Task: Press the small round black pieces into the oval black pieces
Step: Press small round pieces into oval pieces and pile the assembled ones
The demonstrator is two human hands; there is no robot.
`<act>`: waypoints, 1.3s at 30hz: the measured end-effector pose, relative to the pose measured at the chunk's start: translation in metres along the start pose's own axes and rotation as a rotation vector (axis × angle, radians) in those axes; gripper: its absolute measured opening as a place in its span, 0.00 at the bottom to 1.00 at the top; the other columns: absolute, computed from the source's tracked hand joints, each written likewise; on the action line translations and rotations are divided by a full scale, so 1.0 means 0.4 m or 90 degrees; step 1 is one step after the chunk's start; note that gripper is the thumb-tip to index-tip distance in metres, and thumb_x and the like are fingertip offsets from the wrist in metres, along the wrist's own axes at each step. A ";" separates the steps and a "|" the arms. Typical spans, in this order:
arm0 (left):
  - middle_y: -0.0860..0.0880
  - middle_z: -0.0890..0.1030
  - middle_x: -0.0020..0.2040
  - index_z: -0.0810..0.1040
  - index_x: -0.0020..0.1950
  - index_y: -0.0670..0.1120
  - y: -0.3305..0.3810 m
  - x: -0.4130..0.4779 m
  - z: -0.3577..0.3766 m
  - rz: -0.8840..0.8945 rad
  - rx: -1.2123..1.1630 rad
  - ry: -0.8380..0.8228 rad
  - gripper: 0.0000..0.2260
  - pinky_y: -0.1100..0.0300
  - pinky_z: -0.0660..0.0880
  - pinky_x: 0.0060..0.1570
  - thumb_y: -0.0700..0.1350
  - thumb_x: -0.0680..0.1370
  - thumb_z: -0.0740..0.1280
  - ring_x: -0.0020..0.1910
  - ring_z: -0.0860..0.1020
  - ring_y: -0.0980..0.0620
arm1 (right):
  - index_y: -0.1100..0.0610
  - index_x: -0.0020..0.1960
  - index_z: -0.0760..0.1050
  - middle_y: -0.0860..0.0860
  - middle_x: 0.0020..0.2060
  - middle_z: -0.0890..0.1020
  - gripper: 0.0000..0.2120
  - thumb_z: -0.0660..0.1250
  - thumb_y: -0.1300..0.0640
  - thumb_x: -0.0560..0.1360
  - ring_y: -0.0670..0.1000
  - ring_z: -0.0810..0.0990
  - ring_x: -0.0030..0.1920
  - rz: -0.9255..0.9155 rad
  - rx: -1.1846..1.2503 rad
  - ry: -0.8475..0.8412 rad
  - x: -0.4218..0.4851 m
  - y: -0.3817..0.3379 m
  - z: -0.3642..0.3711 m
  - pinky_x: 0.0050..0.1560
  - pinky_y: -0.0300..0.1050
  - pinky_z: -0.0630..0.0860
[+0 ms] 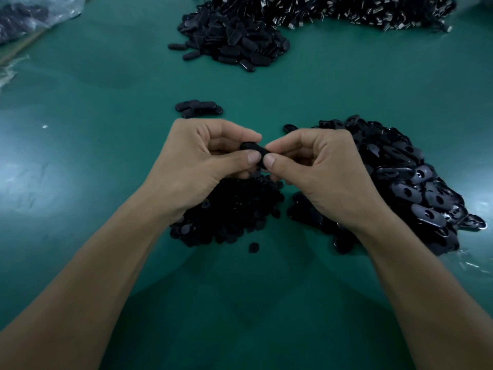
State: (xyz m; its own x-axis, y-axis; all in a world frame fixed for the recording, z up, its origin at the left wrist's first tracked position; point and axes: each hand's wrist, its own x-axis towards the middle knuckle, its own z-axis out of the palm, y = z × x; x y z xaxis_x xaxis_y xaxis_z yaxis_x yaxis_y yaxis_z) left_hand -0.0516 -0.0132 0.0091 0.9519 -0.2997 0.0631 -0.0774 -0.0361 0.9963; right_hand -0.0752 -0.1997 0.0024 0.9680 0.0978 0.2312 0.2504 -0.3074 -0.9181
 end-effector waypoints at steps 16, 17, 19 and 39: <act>0.49 0.86 0.35 0.82 0.47 0.45 0.004 -0.002 0.007 0.004 0.016 -0.006 0.08 0.67 0.80 0.37 0.40 0.69 0.75 0.33 0.84 0.56 | 0.47 0.41 0.80 0.41 0.33 0.84 0.02 0.72 0.54 0.70 0.39 0.81 0.33 -0.015 -0.053 0.014 -0.001 -0.002 0.014 0.35 0.32 0.74; 0.49 0.86 0.36 0.82 0.47 0.45 0.003 -0.002 0.006 0.002 0.010 -0.010 0.09 0.67 0.80 0.38 0.42 0.68 0.74 0.33 0.84 0.56 | 0.47 0.41 0.80 0.41 0.33 0.84 0.02 0.72 0.54 0.70 0.39 0.81 0.33 -0.013 -0.044 0.016 -0.001 -0.003 0.013 0.36 0.33 0.74; 0.48 0.86 0.36 0.83 0.47 0.45 0.000 0.000 0.004 -0.006 -0.004 -0.014 0.10 0.66 0.80 0.38 0.42 0.67 0.74 0.33 0.84 0.55 | 0.47 0.41 0.81 0.41 0.33 0.85 0.02 0.73 0.54 0.71 0.39 0.81 0.33 -0.008 -0.035 0.013 -0.002 -0.005 0.009 0.37 0.33 0.75; 0.48 0.86 0.37 0.83 0.48 0.44 0.003 -0.001 0.008 -0.003 -0.001 0.003 0.07 0.65 0.81 0.39 0.33 0.75 0.73 0.34 0.84 0.55 | 0.48 0.43 0.82 0.43 0.36 0.85 0.04 0.73 0.56 0.77 0.42 0.82 0.36 0.002 -0.013 0.063 -0.005 -0.004 0.022 0.40 0.35 0.77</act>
State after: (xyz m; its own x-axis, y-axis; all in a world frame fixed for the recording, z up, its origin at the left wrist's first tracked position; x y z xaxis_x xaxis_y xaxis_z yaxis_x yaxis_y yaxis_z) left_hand -0.0531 -0.0161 0.0102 0.9539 -0.2945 0.0584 -0.0720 -0.0357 0.9968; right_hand -0.0776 -0.1911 0.0008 0.9657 0.0024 0.2598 0.2462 -0.3276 -0.9122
